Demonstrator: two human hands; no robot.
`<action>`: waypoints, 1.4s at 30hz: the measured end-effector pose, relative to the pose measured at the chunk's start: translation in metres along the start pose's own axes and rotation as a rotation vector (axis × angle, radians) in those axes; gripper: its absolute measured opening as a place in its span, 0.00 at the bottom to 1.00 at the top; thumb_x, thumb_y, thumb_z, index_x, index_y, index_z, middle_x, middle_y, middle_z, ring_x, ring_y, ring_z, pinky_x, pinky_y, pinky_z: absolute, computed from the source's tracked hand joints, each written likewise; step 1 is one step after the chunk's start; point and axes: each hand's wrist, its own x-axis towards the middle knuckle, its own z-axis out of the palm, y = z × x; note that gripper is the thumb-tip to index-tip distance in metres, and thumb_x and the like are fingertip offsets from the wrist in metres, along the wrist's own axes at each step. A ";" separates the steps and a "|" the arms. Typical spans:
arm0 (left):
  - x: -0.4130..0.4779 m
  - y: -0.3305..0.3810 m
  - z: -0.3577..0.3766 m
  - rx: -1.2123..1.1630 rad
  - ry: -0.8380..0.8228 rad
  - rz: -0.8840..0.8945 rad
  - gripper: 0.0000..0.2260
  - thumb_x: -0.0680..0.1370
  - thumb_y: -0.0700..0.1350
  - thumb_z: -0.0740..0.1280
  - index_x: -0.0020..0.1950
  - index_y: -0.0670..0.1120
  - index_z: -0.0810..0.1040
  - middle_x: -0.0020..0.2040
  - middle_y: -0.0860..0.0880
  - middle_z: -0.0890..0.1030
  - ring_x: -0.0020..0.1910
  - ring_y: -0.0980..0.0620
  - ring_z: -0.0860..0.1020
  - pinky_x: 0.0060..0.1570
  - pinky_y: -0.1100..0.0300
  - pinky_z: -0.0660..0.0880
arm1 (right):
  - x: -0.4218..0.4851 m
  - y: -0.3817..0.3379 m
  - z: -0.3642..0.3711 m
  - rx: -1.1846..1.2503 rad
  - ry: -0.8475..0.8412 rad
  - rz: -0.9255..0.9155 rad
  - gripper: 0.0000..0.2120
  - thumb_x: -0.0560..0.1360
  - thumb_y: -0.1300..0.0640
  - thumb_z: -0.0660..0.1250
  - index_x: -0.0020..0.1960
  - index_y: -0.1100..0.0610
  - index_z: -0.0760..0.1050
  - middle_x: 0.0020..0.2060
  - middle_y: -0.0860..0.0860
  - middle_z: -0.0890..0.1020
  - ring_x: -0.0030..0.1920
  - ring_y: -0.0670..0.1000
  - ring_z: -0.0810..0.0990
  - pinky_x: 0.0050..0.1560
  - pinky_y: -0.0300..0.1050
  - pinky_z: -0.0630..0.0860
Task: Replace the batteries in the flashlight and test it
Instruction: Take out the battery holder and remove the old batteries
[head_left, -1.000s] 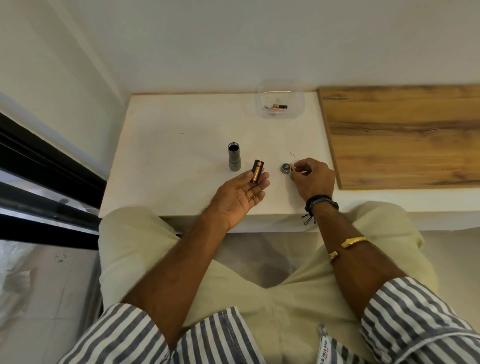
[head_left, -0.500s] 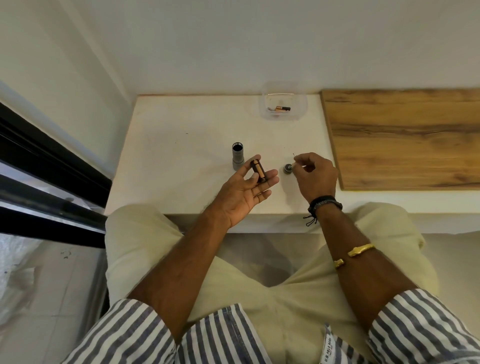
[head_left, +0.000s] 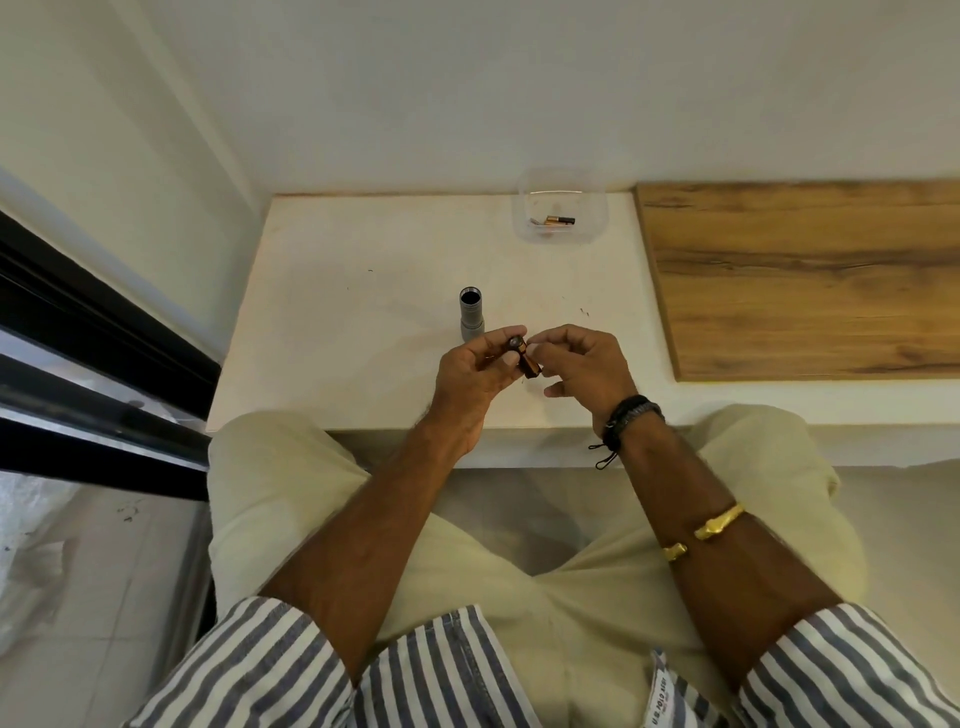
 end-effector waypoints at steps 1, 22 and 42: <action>0.000 0.000 0.000 0.024 0.003 0.017 0.14 0.79 0.32 0.66 0.64 0.37 0.78 0.56 0.39 0.82 0.56 0.38 0.82 0.61 0.44 0.77 | 0.000 0.000 -0.001 0.011 -0.005 0.013 0.04 0.75 0.58 0.73 0.49 0.56 0.85 0.42 0.54 0.85 0.42 0.50 0.81 0.40 0.45 0.81; -0.003 -0.003 0.003 0.441 0.039 0.325 0.14 0.76 0.31 0.69 0.59 0.42 0.82 0.54 0.46 0.84 0.55 0.51 0.82 0.58 0.58 0.78 | -0.005 -0.009 0.007 0.322 -0.043 0.184 0.01 0.76 0.65 0.70 0.48 0.61 0.79 0.51 0.61 0.81 0.47 0.56 0.83 0.50 0.49 0.84; 0.005 -0.001 0.001 0.112 0.154 0.130 0.13 0.78 0.37 0.70 0.62 0.39 0.80 0.55 0.40 0.84 0.52 0.43 0.84 0.53 0.47 0.81 | 0.001 0.004 0.005 0.109 0.064 -0.004 0.03 0.75 0.64 0.73 0.48 0.61 0.86 0.44 0.58 0.87 0.48 0.58 0.87 0.52 0.49 0.85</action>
